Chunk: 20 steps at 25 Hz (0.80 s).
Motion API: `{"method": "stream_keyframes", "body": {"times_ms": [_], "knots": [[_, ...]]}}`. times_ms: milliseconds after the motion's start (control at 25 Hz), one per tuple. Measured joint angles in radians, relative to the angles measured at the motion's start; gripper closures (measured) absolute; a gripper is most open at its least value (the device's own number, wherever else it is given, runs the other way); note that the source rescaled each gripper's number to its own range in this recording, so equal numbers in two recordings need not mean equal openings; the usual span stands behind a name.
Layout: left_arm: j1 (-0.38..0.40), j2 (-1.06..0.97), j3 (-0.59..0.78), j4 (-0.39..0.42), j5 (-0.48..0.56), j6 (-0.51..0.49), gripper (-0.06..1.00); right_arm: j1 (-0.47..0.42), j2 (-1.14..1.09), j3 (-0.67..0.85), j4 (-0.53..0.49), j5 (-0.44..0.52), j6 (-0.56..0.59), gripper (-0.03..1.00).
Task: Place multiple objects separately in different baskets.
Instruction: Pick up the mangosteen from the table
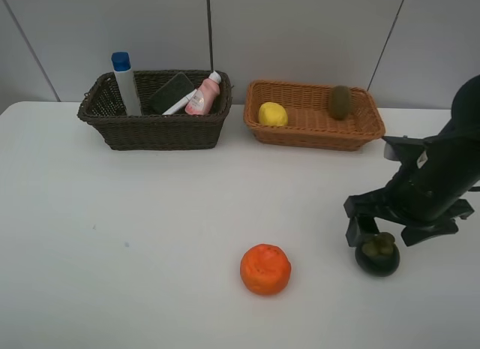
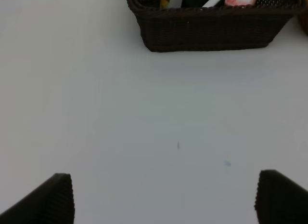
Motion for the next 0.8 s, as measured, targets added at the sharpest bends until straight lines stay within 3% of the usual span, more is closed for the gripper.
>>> {"method": "stream_keyframes", "body": {"times_ms": [800], "knots": [[0.0,0.0,0.0,0.0,0.0,0.0,-0.04,0.0,0.212,-0.001,-0.002,-0.082,0.0,-0.02]]}}
